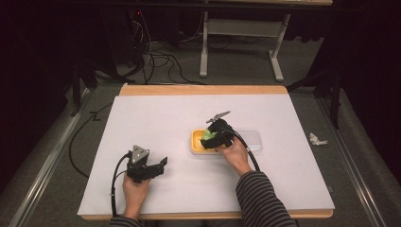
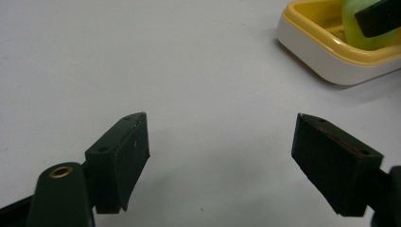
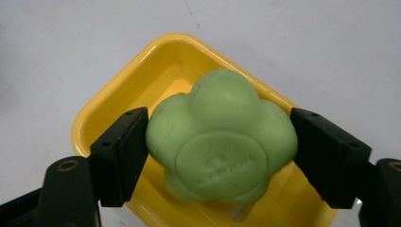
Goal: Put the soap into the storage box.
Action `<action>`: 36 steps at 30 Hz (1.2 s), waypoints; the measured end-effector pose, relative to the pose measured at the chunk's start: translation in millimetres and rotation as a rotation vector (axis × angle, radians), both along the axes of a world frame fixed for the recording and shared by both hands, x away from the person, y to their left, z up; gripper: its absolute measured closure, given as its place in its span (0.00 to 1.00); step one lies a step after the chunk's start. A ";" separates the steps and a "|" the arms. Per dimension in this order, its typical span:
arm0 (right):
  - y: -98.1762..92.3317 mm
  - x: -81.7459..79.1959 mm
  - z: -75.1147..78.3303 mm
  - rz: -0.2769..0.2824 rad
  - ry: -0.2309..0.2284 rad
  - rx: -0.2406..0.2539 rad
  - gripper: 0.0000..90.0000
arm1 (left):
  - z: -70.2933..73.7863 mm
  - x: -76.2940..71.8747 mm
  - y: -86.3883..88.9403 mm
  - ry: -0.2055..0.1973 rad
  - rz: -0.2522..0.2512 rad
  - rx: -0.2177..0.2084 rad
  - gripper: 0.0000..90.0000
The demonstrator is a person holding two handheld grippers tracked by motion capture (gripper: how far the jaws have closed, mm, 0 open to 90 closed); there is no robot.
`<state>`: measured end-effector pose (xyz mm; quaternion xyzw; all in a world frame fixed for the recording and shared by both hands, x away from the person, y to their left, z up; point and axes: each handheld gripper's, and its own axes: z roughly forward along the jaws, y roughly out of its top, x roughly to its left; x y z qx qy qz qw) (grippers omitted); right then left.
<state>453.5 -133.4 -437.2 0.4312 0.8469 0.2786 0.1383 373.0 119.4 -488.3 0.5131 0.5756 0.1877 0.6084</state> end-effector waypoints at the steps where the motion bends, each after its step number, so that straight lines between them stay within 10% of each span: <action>1: -0.6 0.0 0.8 0.007 -0.012 0.000 0.25 | 0.0 0.1 0.0 0.001 0.000 0.000 0.23; 36: -69.5 -44.0 63.7 -0.060 -0.234 0.168 0.25 | -0.1 -0.7 -0.4 -0.007 0.000 0.007 0.23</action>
